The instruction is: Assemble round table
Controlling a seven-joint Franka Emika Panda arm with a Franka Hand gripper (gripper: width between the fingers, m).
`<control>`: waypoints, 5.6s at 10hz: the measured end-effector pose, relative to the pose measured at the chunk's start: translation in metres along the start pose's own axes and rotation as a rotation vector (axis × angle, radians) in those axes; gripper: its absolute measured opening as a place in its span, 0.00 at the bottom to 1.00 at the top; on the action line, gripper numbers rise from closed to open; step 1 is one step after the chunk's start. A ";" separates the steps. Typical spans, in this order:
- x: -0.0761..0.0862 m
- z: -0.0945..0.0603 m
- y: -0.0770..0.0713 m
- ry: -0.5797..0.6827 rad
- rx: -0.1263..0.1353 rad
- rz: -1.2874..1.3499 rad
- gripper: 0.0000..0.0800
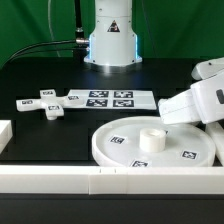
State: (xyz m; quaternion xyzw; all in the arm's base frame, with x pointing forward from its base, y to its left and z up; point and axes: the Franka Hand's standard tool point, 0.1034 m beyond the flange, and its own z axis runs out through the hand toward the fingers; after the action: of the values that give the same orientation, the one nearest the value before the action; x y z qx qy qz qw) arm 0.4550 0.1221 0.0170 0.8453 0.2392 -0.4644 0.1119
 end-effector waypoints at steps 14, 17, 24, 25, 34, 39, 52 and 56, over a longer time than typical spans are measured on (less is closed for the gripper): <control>-0.055 -0.064 0.041 0.440 -0.028 0.062 0.51; -0.051 -0.065 0.044 0.614 -0.046 0.066 0.51; -0.060 -0.084 0.065 1.009 -0.036 0.146 0.51; -0.058 -0.085 0.066 1.068 -0.046 0.142 0.51; -0.060 -0.080 0.105 1.310 -0.034 0.220 0.51; -0.058 -0.081 0.102 1.301 -0.026 0.216 0.51; -0.046 -0.100 0.118 1.435 -0.083 0.236 0.51; -0.043 -0.091 0.115 1.421 -0.076 0.234 0.51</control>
Offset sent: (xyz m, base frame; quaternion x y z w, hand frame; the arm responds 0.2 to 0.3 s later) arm 0.0043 -0.0251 0.0665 0.0215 -0.0701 -0.0403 0.9965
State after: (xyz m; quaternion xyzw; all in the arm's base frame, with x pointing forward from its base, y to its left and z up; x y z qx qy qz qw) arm 0.5604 0.0473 0.0989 0.9588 0.1781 0.2213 0.0077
